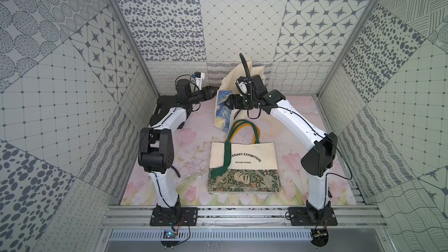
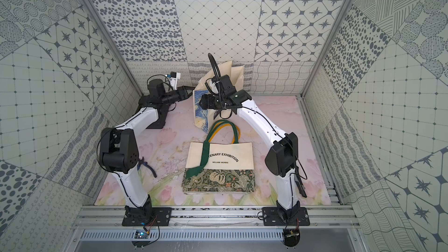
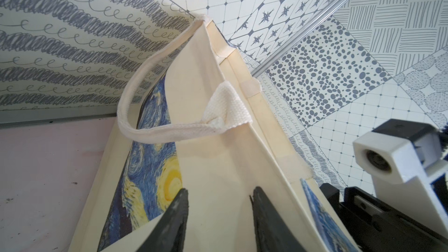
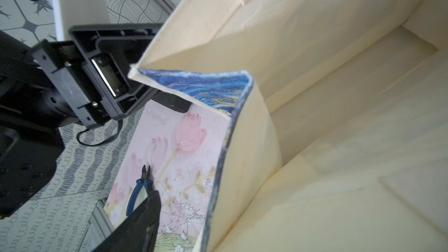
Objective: Put away the canvas bag
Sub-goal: Pick up the canvas bag from the center of the board.
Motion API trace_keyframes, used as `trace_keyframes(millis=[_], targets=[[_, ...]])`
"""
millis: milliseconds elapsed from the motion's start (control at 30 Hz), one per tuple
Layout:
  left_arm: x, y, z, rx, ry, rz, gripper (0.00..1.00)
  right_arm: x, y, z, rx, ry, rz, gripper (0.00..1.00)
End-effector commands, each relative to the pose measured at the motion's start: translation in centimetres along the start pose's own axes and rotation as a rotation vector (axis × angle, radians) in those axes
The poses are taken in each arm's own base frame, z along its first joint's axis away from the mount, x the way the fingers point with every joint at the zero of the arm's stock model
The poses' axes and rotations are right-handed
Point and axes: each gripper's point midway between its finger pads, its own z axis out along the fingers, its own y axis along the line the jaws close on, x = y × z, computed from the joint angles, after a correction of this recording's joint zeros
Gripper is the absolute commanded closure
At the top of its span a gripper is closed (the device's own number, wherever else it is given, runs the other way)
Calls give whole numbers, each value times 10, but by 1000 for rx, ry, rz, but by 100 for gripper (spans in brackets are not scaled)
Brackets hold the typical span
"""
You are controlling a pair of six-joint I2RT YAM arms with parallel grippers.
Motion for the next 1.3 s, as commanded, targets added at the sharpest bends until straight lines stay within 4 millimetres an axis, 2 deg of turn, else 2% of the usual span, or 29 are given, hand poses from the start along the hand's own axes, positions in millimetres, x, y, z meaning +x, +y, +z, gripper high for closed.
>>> trace_keyframes(millis=[0,333,500,700,800,1067,1267], targets=[[-1,-40,6,170,9,49,56,-24,26,-1,-99,-63,15,18],[29,-57,25,230,74,17,58,-37,24,6,-39,-48,39,13],[37,-55,25,230,83,2,59,-41,12,2,46,-52,74,26],[40,-56,23,232,83,-5,59,-44,8,-2,82,-65,104,41],[40,-57,22,232,84,-9,59,-39,5,-2,101,-43,108,44],[45,-52,23,230,91,-24,61,-14,-9,5,160,55,101,44],[51,-47,24,231,96,-39,61,-8,-12,9,173,75,94,45]])
